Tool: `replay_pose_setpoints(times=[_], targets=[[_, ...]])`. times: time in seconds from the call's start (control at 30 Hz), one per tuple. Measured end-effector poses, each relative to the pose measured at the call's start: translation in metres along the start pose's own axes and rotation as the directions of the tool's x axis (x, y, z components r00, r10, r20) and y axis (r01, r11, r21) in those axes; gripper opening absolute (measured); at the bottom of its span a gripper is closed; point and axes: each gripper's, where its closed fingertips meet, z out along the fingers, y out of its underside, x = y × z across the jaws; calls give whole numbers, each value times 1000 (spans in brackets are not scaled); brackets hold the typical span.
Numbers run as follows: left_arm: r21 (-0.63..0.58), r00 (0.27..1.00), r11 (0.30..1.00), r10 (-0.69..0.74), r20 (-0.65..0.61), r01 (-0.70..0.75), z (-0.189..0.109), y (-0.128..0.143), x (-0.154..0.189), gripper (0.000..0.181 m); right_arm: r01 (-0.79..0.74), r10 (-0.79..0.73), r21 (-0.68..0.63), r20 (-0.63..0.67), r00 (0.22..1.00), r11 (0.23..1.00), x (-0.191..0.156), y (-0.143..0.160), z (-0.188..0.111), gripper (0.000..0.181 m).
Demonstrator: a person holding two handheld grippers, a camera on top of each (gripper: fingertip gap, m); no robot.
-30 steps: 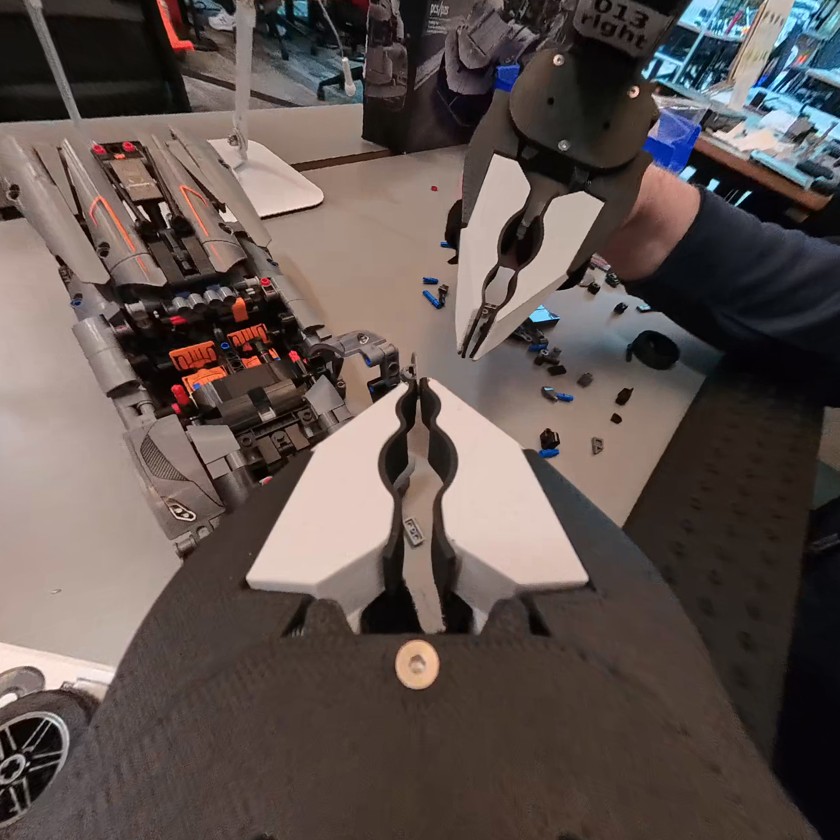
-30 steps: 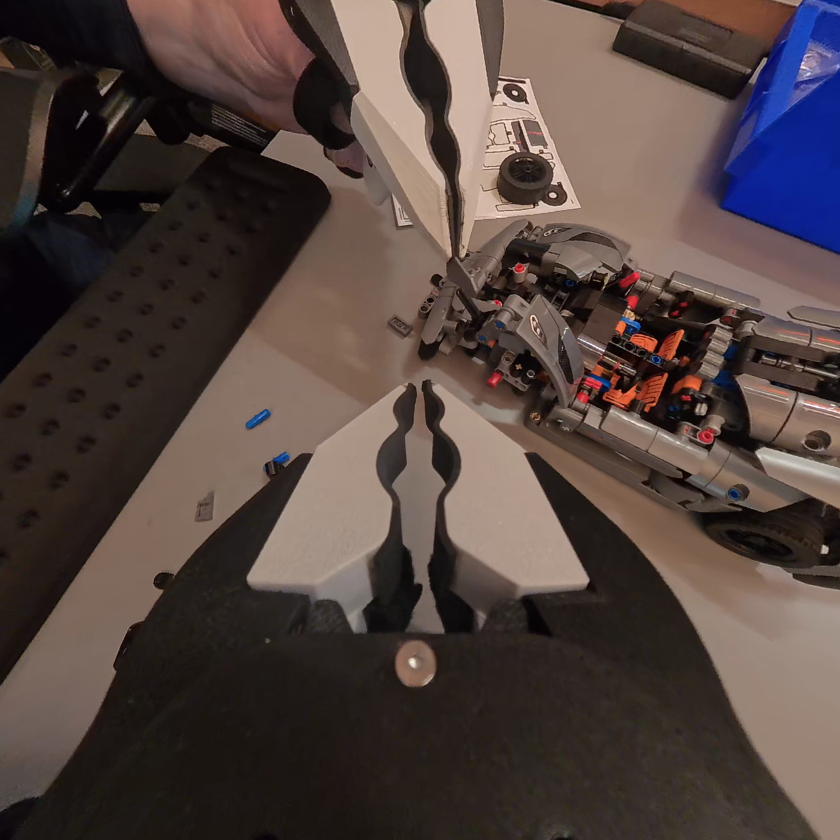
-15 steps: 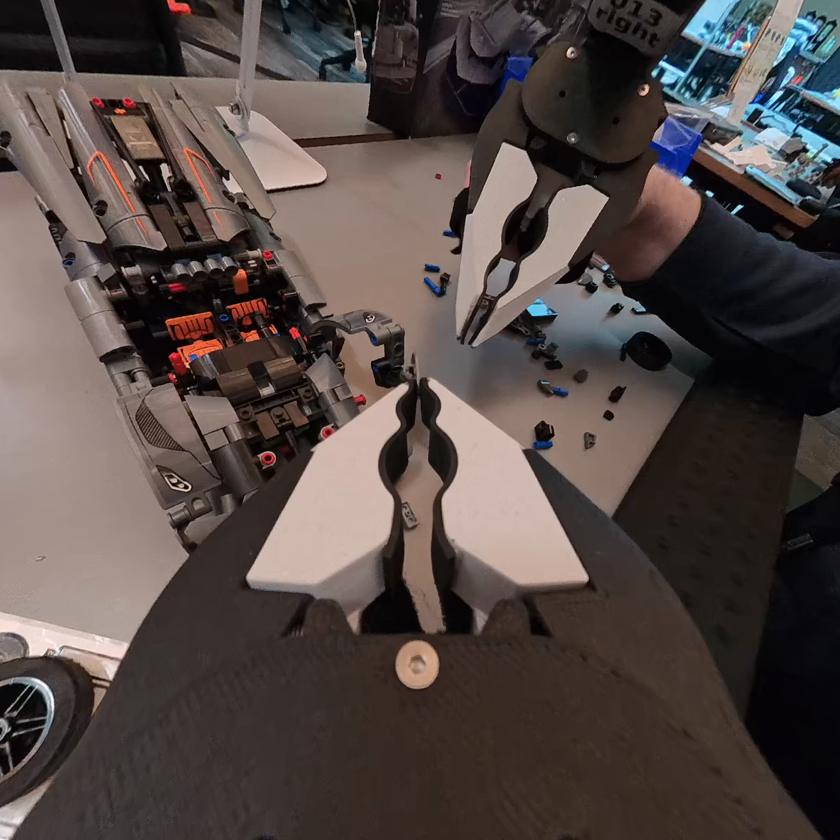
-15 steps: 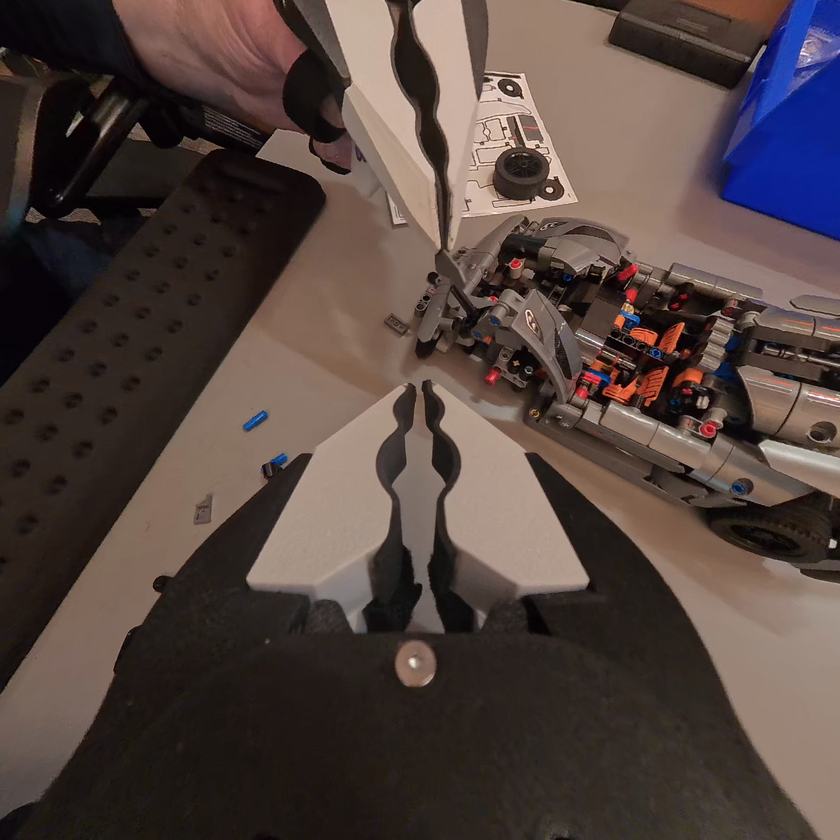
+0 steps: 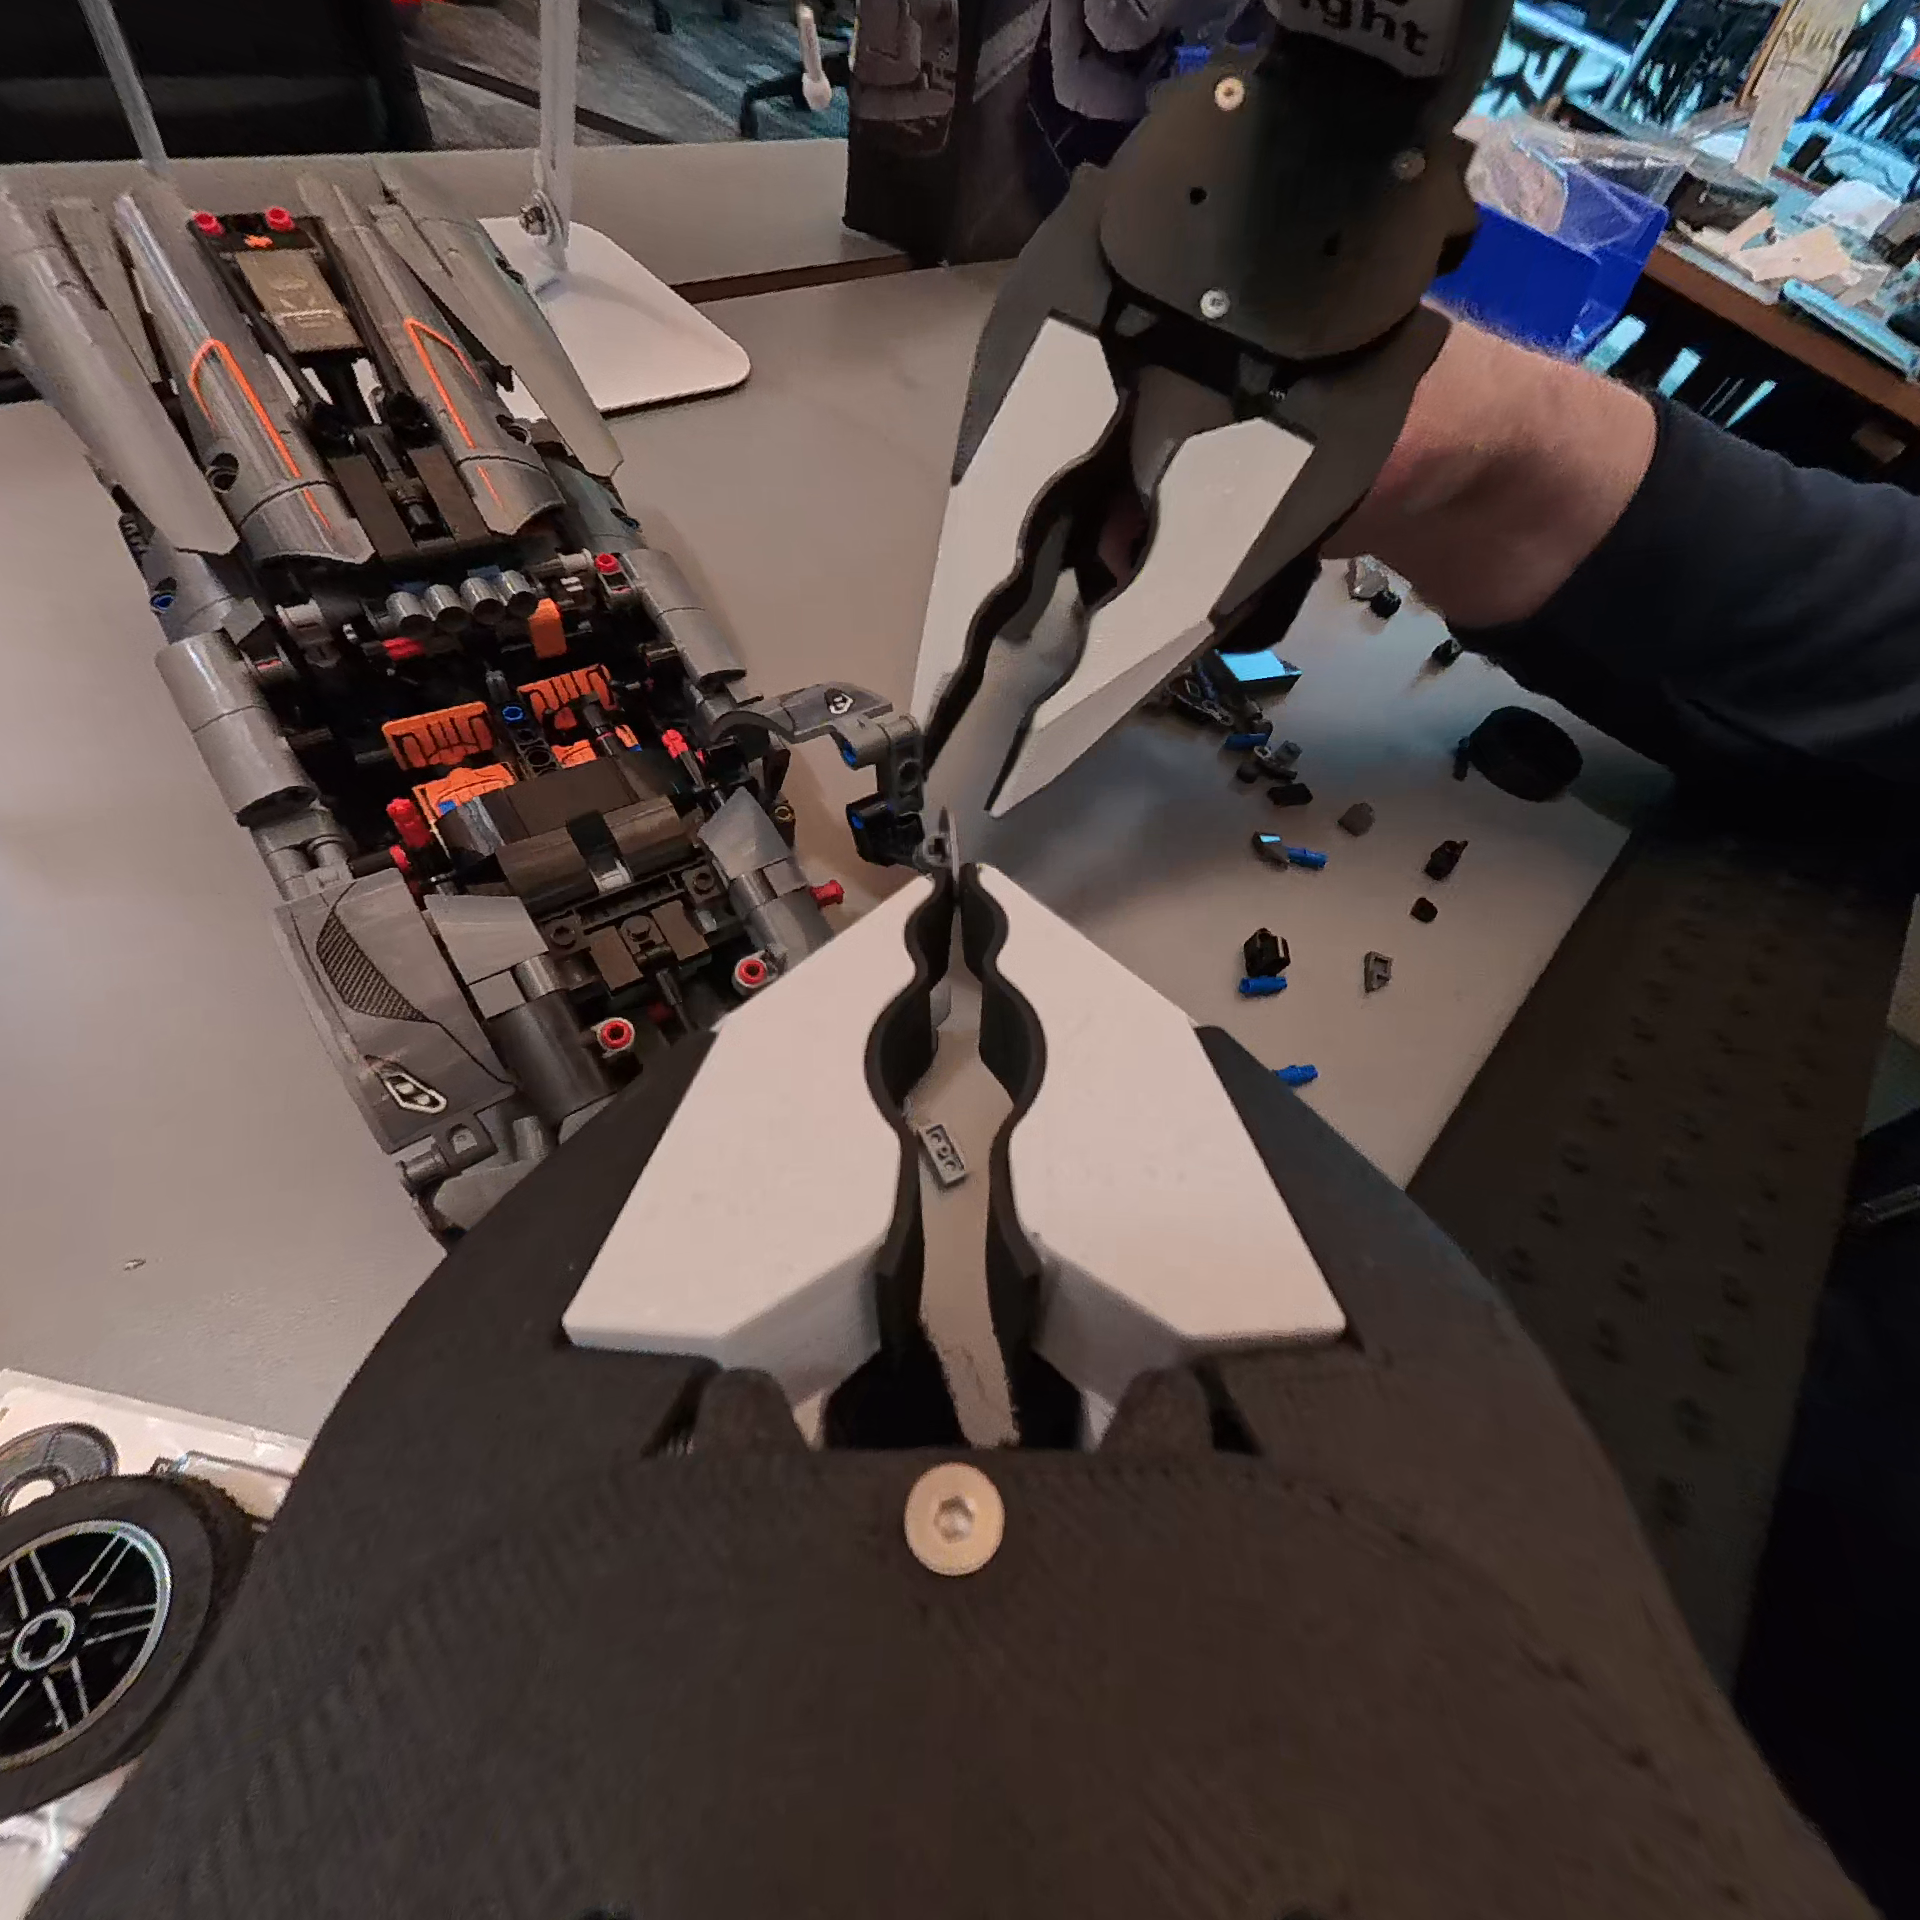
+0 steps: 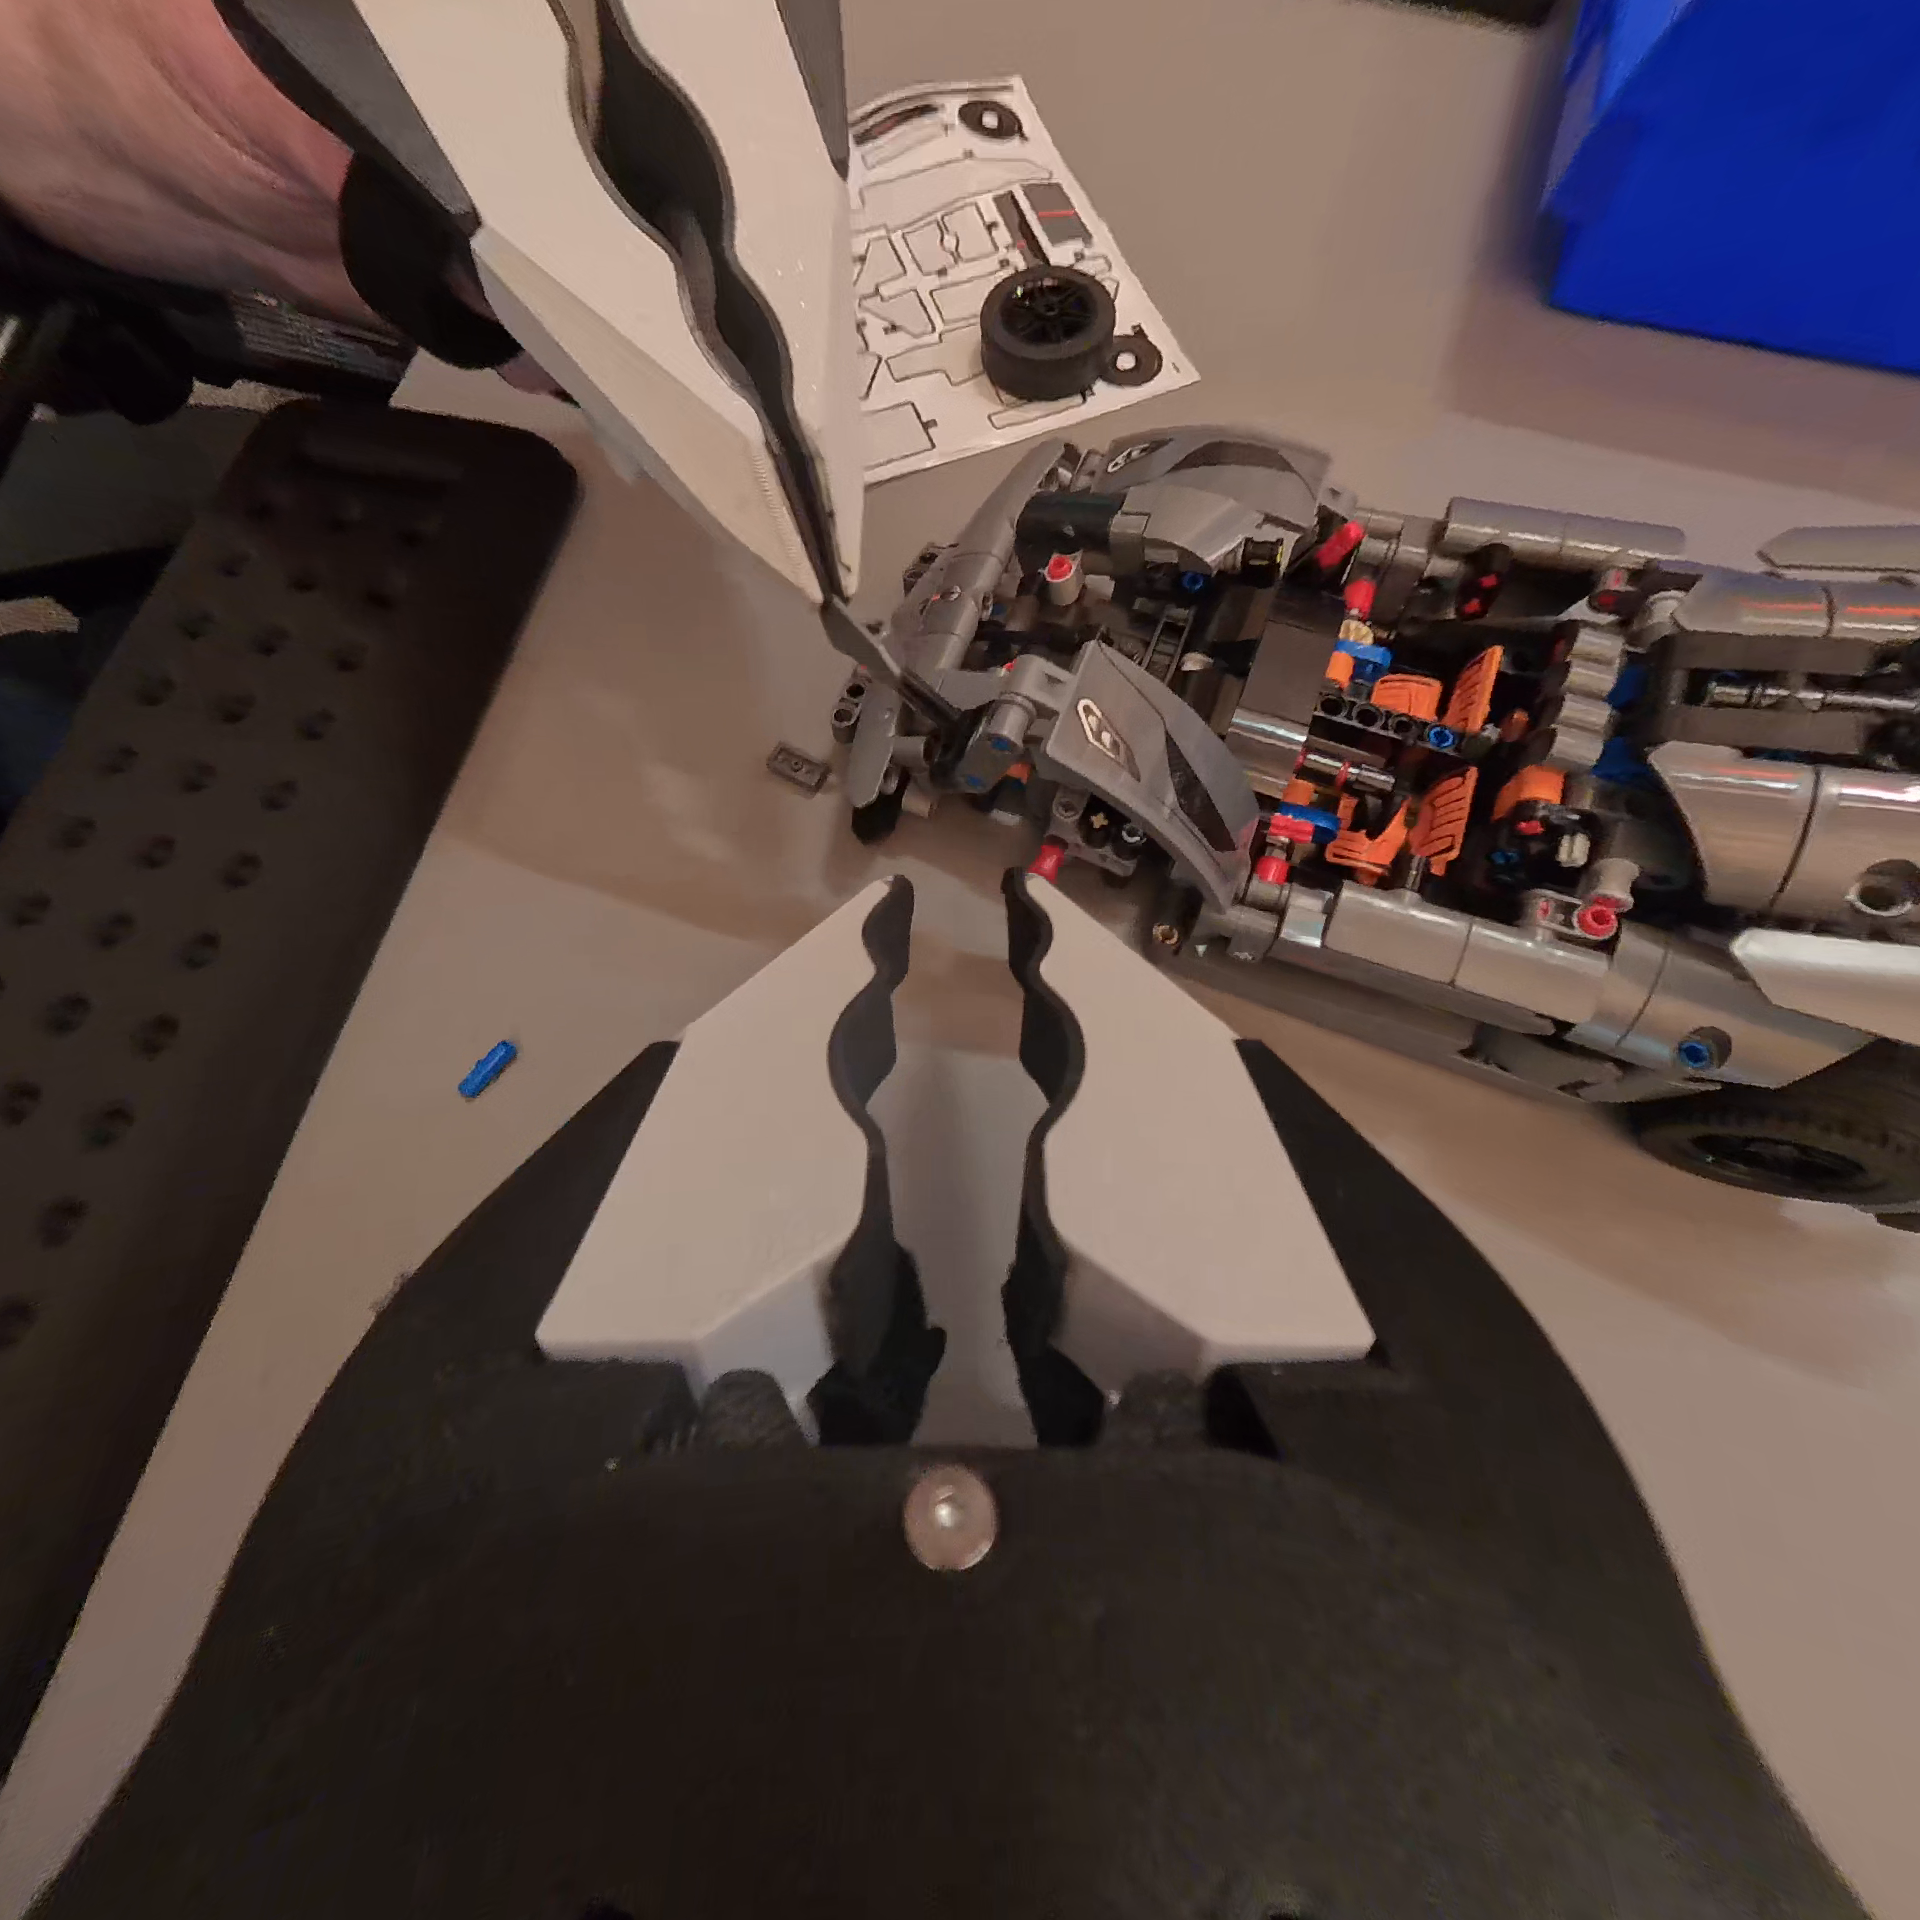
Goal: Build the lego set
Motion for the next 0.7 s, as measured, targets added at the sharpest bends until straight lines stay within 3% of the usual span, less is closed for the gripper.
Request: replay_pose_setpoints(times=[0.17,0.37,0.43,0.57,0.7], targets=[[-147,987,979,124,-106,-139,12,22,33,0,-13,13,31,-6,1000,999,6,-1,-14,12],[-406,948,856,283,-147,-319,34,69,47,0,-42,45,70,-30,999,997,19,1,-32,11],[-408,941,848,302,-152,-338,37,71,48,0,-45,47,77,-33,998,996,21,2,-35,11],[-375,939,863,289,-185,-339,34,63,53,32,-39,43,90,-42,998,995,24,2,-41,14],[-312,910,856,370,-188,-412,22,38,54,42,-24,34,116,-89,995,993,30,-3,-55,17]])
